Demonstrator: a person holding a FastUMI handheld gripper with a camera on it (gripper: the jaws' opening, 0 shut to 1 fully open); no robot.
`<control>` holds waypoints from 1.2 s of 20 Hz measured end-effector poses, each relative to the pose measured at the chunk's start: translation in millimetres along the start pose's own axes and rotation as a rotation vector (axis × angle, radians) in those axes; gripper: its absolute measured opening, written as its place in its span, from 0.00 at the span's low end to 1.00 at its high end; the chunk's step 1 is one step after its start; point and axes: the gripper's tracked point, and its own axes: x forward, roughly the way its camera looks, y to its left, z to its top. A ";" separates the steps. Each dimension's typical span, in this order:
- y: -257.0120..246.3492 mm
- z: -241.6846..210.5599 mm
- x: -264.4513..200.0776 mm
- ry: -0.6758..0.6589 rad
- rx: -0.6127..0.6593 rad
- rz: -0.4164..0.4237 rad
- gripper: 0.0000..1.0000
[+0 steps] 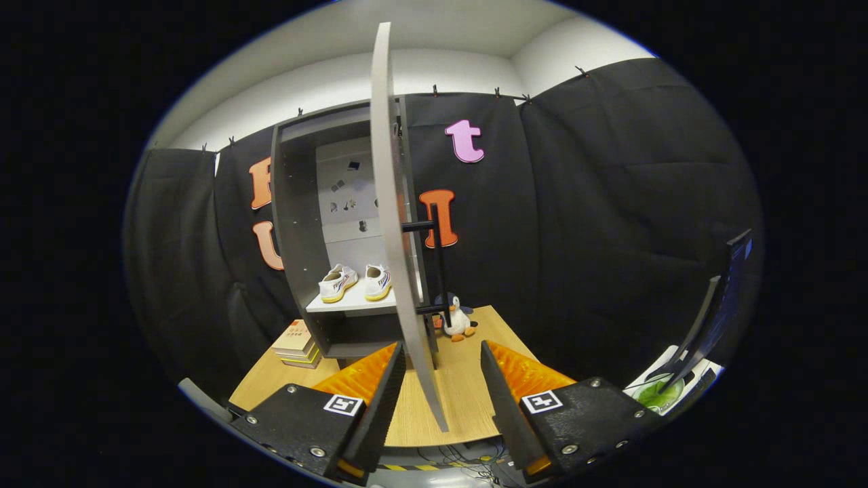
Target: Open the shoe cabinet door, grab the shoes and put them into the shoe cabinet, then close the shoe cabinet door.
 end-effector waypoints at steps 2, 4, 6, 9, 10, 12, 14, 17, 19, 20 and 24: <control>-9.2 1.8 10.4 0.000 -0.001 0.023 0.71; -8.9 2.6 18.9 0.005 -0.003 0.057 0.71; -10.6 2.9 27.9 0.006 -0.016 0.085 0.71; -5.4 0.0 46.0 0.003 -0.028 0.141 0.71; -4.7 2.8 51.7 -0.009 -0.036 0.151 0.71; -5.8 3.4 64.8 -0.013 -0.047 0.167 0.72; -3.0 2.3 73.9 -0.017 -0.043 0.187 0.72; 2.7 -0.6 79.2 -0.024 -0.025 0.218 0.73; 7.7 0.1 81.7 -0.029 -0.021 0.235 0.72; 12.8 0.8 82.3 -0.034 -0.028 0.245 0.71; 51.4 -0.9 75.0 -0.038 -0.047 0.333 0.69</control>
